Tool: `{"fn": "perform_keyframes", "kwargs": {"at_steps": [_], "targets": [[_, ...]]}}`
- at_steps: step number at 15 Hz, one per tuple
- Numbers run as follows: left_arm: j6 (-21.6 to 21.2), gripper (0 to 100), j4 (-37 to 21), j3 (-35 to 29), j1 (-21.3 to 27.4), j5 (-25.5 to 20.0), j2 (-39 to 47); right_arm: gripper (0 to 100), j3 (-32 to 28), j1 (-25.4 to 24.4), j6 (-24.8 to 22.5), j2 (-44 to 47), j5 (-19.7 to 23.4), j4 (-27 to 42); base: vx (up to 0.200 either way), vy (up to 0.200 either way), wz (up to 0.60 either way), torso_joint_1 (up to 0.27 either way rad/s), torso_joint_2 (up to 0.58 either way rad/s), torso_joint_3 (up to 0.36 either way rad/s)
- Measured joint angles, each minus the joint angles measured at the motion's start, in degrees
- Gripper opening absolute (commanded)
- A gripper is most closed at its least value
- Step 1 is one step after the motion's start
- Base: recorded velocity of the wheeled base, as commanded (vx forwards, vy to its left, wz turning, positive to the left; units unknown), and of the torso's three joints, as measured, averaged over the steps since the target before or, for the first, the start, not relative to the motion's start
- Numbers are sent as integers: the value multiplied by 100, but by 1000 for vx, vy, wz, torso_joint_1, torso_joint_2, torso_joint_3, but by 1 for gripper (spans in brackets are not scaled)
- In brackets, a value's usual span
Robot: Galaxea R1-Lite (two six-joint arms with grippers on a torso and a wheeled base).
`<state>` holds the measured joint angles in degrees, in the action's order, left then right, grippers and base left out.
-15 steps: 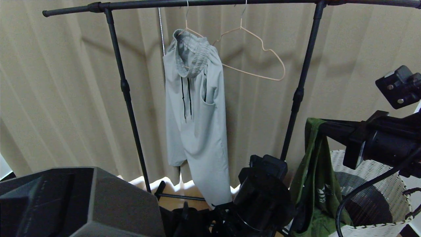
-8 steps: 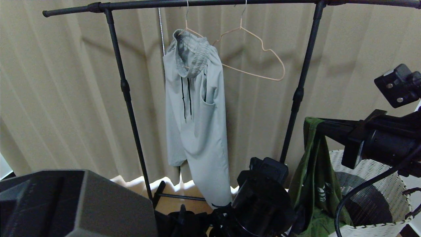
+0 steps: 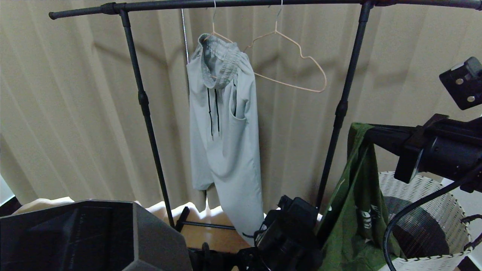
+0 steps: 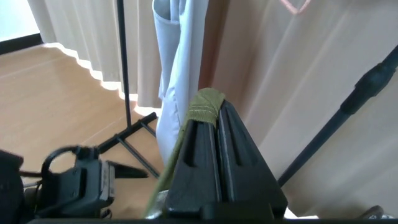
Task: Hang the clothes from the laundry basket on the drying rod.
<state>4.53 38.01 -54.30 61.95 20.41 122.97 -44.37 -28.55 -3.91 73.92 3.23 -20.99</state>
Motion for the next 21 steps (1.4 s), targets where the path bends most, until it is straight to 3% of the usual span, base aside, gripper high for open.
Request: {"fn": "perform_keyframes", "kwargs": {"at_steps": [3,7,10,12,16,21], "targets": [[-2,0,189,406,-7,4,-246,0,-9,0,-2,16,0,2,0,0,0,0,0,0],[-321,0,1793,1853,-79,11,-745,0,-61,0,0,127,0,11,0,0,0,0,0,0],[-677,0,2191,2734,-595,-22,-1582,0,-179,-5,-2,317,0,-13,0,0,0,0,0,0],[-786,0,1684,2914,-962,-87,-2316,0,-240,-33,15,450,0,-27,0,0,0,0,0,0],[-877,0,-868,2260,-1719,-768,-3929,0,-311,-61,167,524,-4,-27,0,0,0,0,0,0],[-1056,0,-1089,1530,-2003,-1005,-4803,0,-595,-28,318,333,-4,-18,0,0,0,0,0,0]]}}
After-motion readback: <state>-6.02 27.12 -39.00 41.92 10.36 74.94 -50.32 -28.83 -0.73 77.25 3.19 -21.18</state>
